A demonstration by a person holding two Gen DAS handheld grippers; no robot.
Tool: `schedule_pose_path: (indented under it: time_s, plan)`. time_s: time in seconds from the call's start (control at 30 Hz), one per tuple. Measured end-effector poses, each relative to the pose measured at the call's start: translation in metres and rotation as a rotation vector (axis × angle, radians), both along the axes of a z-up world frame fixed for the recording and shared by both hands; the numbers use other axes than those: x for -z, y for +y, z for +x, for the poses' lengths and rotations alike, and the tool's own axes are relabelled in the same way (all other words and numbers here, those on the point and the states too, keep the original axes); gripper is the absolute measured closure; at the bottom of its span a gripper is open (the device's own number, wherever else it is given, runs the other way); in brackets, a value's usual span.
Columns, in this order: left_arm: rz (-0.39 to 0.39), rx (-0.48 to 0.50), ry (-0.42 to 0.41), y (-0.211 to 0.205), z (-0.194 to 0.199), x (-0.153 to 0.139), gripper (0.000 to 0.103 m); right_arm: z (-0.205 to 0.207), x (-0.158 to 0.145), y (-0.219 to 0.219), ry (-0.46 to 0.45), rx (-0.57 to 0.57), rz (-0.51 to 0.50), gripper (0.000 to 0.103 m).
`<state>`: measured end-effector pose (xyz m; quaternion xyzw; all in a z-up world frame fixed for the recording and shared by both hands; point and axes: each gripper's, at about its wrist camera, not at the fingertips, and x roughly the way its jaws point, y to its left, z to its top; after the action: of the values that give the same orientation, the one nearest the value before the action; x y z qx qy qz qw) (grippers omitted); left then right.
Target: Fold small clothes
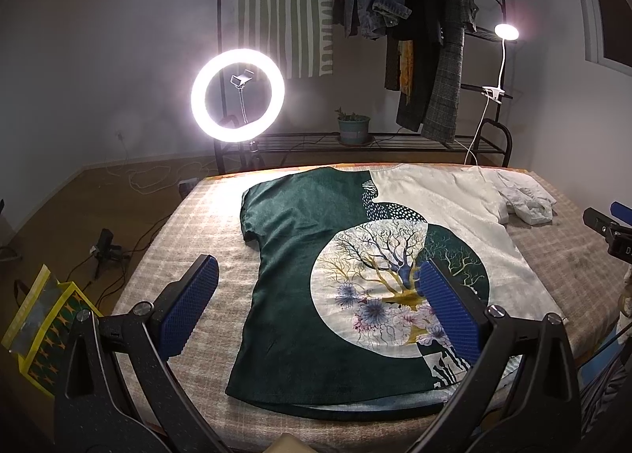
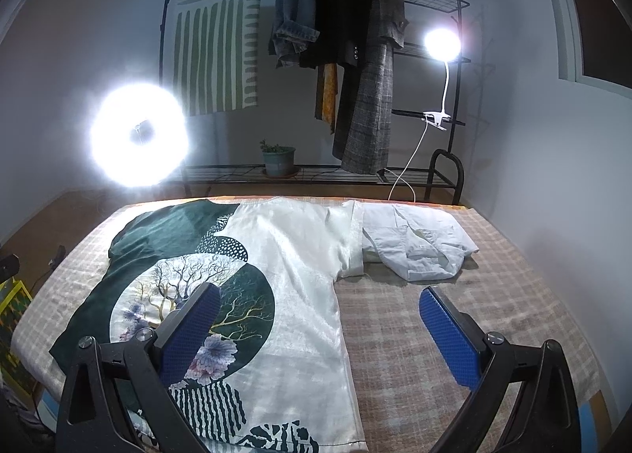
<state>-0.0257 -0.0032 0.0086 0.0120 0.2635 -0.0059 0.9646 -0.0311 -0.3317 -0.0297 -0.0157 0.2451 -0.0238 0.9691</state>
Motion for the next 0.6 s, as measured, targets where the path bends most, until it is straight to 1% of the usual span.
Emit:
schedule_pose_path:
  time_s: [0.5, 0.6]
  plan:
    - [-0.003, -0.006, 0.009, 0.0049, 0.004, -0.0002, 0.0, 0.0074, 0.0055, 0.0072, 0.008, -0.005, 0.007, 0.002]
    - [-0.004, -0.01, 0.014, 0.0084, 0.0052, 0.0038, 0.0, 0.0095, 0.0063, 0.0084, 0.01, -0.01, 0.006, 0.002]
